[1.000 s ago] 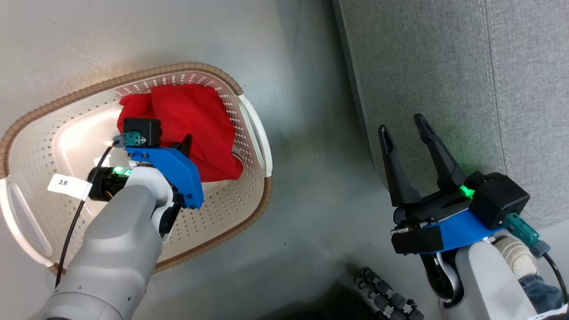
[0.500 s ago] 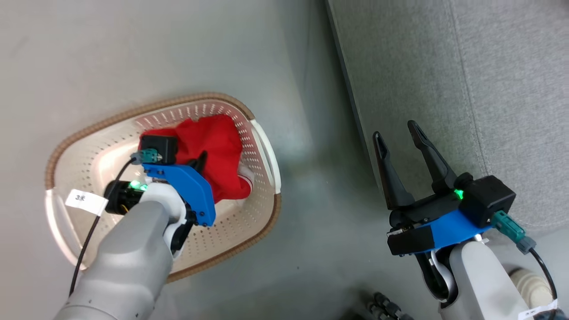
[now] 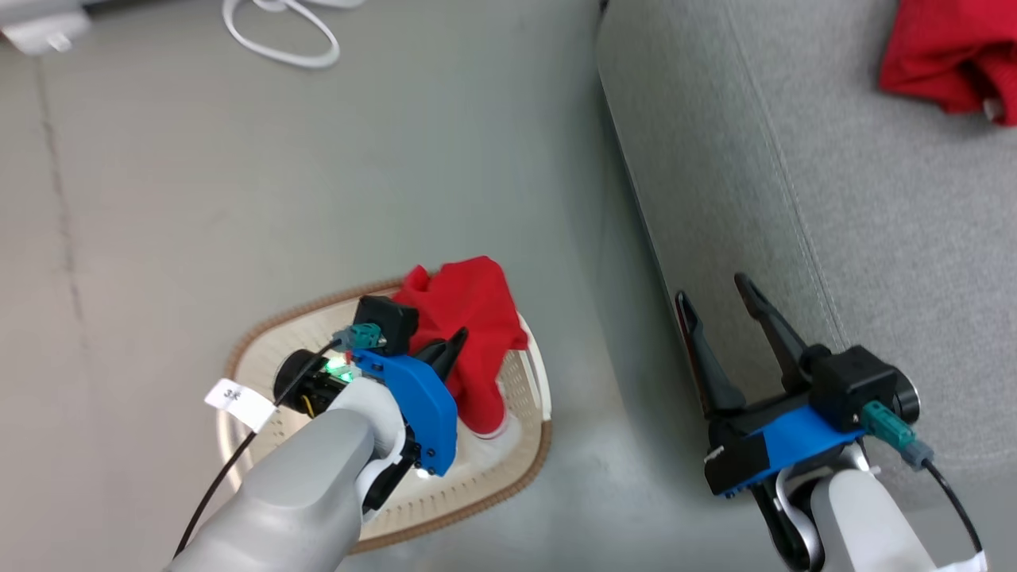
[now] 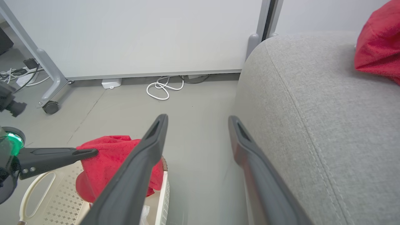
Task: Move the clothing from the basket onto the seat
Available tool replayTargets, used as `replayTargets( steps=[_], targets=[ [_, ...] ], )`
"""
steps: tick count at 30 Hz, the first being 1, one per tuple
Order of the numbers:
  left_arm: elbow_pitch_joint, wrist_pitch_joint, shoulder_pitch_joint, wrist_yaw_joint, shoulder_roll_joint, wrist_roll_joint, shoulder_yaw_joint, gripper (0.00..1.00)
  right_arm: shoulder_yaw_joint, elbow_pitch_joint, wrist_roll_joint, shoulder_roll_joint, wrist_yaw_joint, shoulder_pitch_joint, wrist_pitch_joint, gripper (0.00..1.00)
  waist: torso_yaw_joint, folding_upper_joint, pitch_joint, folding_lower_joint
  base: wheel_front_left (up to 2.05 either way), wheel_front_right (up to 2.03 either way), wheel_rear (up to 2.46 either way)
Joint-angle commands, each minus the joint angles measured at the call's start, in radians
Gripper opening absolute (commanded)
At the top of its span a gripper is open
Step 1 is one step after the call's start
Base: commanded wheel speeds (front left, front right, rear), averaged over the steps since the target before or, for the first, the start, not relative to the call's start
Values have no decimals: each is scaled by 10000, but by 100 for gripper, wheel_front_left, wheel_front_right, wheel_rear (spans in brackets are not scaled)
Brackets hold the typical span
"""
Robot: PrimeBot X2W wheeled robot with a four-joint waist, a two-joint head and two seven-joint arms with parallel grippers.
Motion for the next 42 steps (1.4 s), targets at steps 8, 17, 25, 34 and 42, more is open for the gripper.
replayTargets(
  steps=[8,17,25,34,42],
  targets=[
    [-545,-860,-247,-15,19,-171,-720,0,-197,-166,-230,-15,3,1011,587,100,1249,0,-2409,2,0,0,0],
    [-754,-1366,-957,-15,-151,-25,-951,0,-133,-402,-156,-15,3,1658,1034,100,1721,0,-3634,2,0,0,0],
    [-823,-1533,-1855,-14,-496,225,-874,0,30,-552,-252,-15,1,1990,1297,100,2036,0,-4209,2,0,0,0],
    [-897,-1628,-2927,-14,-845,419,-753,0,121,-703,-203,-15,3,2178,1488,100,2114,0,-4523,2,0,0,0],
    [-899,-1690,-2973,1,-967,481,-735,0,225,-900,-198,-15,3,2094,1557,100,1989,0,-4534,2,0,0,0]
  ],
)
